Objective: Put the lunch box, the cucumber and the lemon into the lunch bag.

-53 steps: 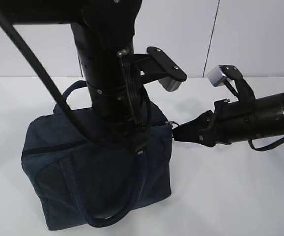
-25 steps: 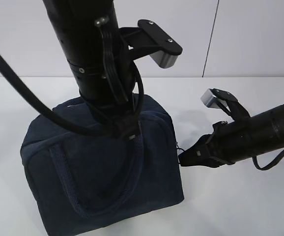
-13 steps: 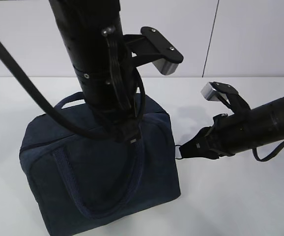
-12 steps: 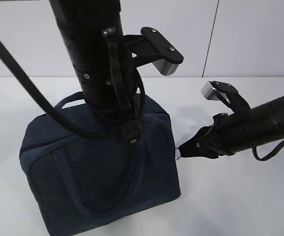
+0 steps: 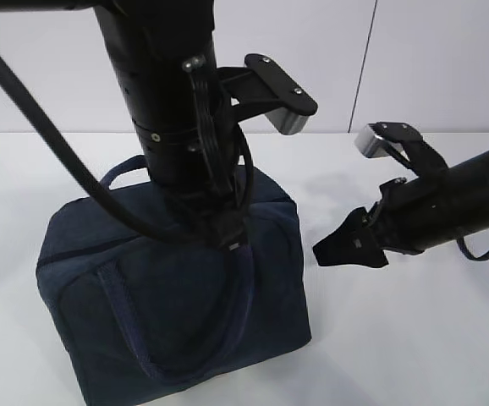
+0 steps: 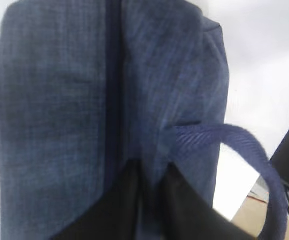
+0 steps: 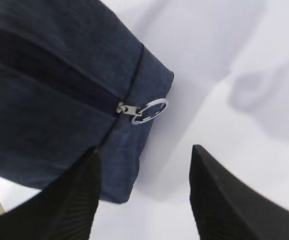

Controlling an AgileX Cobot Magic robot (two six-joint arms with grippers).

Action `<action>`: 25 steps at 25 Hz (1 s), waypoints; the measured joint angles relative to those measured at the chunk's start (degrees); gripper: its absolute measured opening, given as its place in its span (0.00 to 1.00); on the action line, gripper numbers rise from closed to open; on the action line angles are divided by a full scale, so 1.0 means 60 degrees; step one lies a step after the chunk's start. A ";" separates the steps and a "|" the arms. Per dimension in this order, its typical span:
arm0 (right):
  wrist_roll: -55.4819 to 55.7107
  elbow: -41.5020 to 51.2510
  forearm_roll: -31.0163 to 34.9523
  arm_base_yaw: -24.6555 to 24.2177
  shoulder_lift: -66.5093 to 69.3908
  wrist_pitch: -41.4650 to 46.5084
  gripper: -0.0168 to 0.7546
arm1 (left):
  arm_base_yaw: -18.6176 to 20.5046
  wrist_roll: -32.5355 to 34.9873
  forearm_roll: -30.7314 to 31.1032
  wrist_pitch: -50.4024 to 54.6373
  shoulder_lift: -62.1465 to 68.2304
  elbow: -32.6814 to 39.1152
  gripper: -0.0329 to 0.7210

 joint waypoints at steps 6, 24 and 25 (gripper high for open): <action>0.2502 -0.0007 -0.2157 0.0000 -0.1244 0.0014 0.55 | 0.0000 -0.0462 -0.0095 0.0000 0.0000 -0.0270 0.55; 0.7493 -0.0007 -0.6650 0.0000 -0.4595 0.2542 0.56 | 0.0000 -0.2589 -0.0998 0.0072 -0.2084 -0.0628 0.62; 0.7840 -0.0007 -0.6906 0.0000 -0.4749 0.2740 0.55 | 0.0000 -0.2613 -0.0979 0.0072 -0.2306 -0.0539 0.62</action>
